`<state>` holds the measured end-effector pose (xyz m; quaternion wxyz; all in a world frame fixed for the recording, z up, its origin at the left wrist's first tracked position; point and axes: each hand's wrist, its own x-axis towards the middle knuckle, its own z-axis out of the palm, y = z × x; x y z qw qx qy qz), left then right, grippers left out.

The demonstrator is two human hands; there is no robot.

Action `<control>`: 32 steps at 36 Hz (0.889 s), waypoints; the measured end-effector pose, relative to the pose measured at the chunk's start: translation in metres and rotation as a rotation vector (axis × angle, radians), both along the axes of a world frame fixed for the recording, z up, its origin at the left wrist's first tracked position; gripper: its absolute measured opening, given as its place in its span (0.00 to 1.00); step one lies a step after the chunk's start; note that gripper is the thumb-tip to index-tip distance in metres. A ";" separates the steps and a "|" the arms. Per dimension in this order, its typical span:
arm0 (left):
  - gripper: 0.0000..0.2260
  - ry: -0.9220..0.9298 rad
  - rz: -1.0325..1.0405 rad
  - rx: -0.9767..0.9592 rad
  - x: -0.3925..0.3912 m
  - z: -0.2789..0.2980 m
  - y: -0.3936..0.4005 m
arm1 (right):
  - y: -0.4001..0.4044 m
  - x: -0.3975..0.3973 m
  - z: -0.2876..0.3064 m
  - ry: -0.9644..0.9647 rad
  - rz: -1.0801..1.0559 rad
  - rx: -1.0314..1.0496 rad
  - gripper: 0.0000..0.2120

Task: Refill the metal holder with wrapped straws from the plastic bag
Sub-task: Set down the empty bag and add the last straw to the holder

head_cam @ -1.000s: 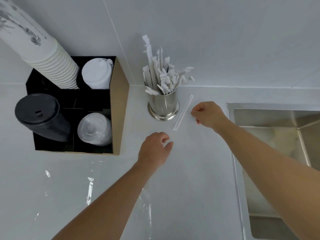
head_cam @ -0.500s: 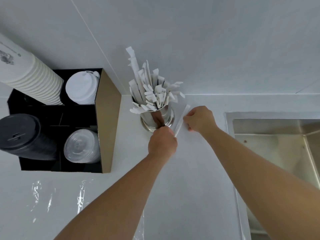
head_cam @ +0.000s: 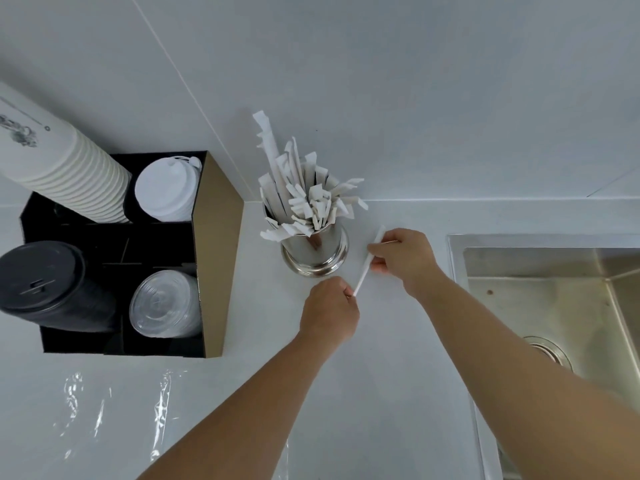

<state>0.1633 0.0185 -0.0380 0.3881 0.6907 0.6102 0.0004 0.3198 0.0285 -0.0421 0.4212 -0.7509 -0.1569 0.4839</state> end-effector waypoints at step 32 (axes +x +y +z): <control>0.12 -0.533 -0.139 0.555 -0.090 0.198 0.025 | -0.027 -0.050 0.250 -0.242 0.318 1.043 0.10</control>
